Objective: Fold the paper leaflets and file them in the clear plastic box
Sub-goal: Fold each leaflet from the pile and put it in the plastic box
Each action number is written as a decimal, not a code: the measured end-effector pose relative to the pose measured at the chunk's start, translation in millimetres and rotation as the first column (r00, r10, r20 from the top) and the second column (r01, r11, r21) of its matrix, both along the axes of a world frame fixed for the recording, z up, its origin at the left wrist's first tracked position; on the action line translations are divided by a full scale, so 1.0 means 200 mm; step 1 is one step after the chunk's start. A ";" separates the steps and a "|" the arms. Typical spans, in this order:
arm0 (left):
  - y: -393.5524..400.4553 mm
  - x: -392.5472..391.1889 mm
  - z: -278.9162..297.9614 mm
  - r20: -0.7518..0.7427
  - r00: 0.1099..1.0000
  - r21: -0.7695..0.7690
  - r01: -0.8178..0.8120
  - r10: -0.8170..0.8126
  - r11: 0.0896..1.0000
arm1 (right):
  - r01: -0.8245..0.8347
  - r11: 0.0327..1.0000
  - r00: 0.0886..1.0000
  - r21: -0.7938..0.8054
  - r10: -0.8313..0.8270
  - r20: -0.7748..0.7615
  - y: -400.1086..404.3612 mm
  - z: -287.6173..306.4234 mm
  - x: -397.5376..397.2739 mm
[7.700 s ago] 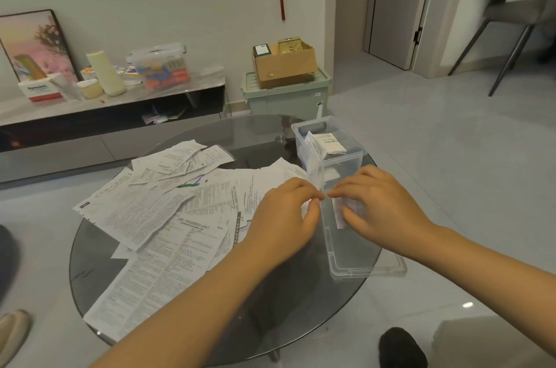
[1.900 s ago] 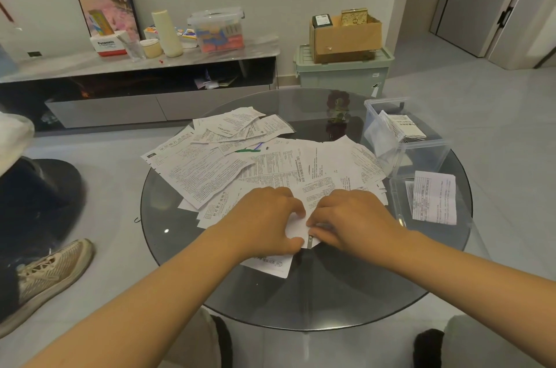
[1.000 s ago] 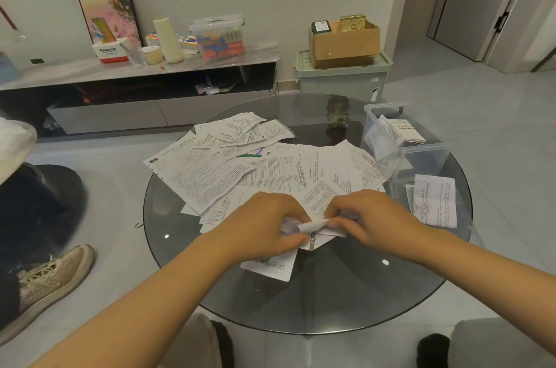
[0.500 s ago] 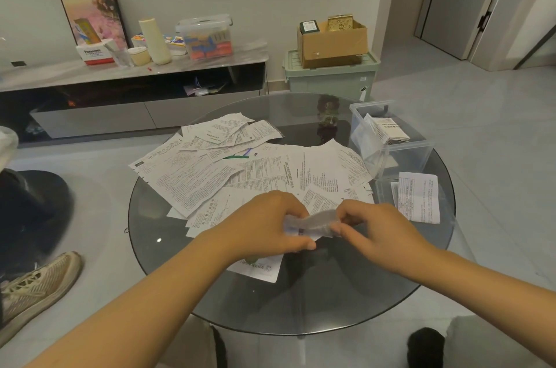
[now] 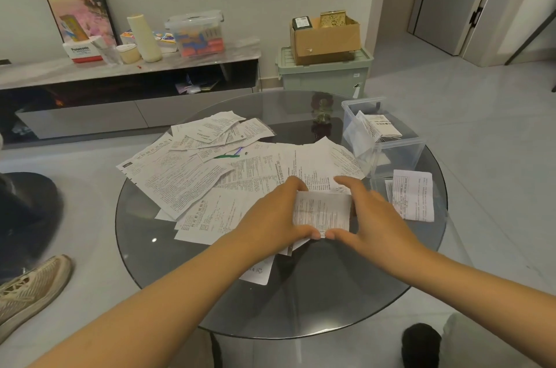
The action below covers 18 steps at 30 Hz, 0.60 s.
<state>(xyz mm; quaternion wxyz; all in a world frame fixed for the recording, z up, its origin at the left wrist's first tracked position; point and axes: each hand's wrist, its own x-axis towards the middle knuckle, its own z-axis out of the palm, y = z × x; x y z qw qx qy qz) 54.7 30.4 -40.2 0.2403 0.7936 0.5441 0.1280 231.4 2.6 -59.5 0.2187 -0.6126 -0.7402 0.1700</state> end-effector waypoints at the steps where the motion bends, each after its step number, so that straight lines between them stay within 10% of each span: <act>1: 0.01 0.00 0.00 0.008 1.000 -0.012 -0.018 0.018 1.000 | -0.015 1.000 0.999 0.012 0.015 0.033 0.00 0.01 0.00; 18: 0.00 -0.06 0.02 -0.095 0.994 0.113 0.072 -0.061 0.991 | -0.171 0.980 0.933 -0.104 0.195 0.303 -0.02 0.10 0.05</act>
